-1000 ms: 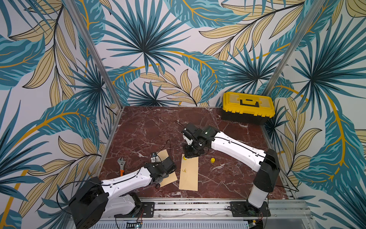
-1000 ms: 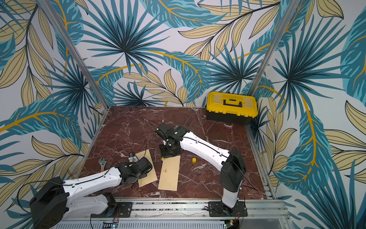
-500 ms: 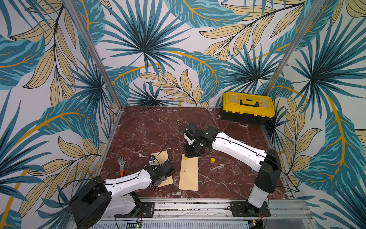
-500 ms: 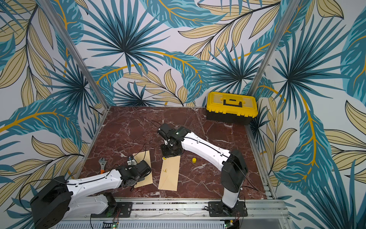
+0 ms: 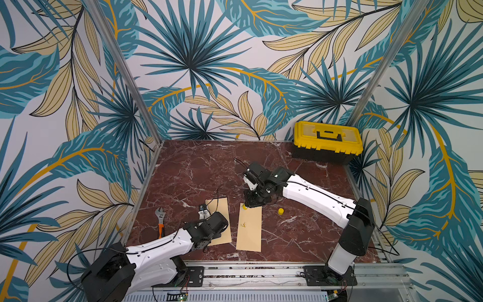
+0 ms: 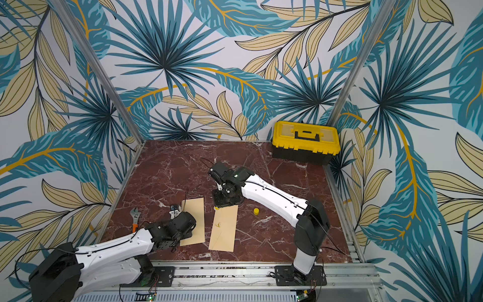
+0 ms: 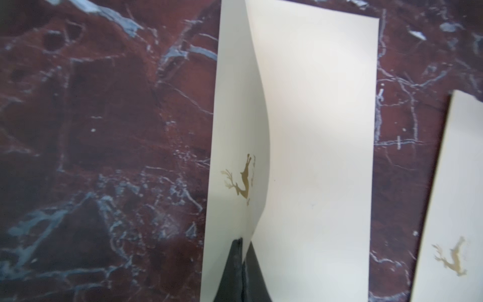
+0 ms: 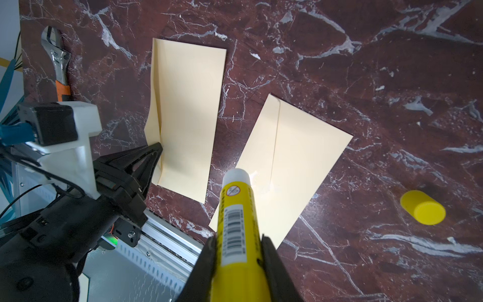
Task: Seal the envelope with a glue stick
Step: Adjust the envelope at the center of the board, then apply the envelope at the center of the board.
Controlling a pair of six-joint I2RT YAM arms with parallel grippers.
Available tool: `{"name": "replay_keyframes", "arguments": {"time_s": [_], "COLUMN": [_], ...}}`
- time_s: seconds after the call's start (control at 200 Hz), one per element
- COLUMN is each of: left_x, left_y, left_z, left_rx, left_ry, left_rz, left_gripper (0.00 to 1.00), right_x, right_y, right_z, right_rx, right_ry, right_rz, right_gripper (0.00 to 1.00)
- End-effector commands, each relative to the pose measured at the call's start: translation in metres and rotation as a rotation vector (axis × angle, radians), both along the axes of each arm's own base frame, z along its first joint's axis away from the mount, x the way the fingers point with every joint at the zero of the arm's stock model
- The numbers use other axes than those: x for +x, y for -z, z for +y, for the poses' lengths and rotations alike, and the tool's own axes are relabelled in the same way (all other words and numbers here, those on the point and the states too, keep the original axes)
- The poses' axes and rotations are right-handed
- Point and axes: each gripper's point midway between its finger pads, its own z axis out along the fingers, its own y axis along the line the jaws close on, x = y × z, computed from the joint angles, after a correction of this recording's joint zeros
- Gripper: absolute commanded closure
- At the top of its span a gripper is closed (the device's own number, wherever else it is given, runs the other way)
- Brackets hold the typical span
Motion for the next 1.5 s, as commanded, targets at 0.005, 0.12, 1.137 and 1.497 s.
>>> {"name": "replay_keyframes", "arguments": {"time_s": [0.005, 0.12, 1.137, 1.497], "left_x": [0.002, 0.002, 0.001, 0.007], "left_y": [-0.008, -0.019, -0.029, -0.001], "left_z": [-0.019, -0.024, -0.054, -0.091], "left_rx": [-0.09, -0.164, -0.616, -0.6], "left_ry": [0.104, 0.143, 0.245, 0.368], "left_rz": [-0.052, -0.123, -0.146, 0.087], "left_gripper": [0.98, 0.99, 1.0, 1.0], "right_x": [-0.004, -0.005, -0.007, -0.007], "right_y": [-0.004, -0.003, 0.018, 0.048], "right_z": [-0.001, 0.003, 0.041, 0.031], "right_rx": [0.014, 0.012, -0.134, -0.255], "right_ry": [0.005, -0.002, -0.064, -0.073], "right_rz": [0.014, 0.027, 0.047, 0.084], "right_gripper": [1.0, 1.0, 1.0, 1.0]}}
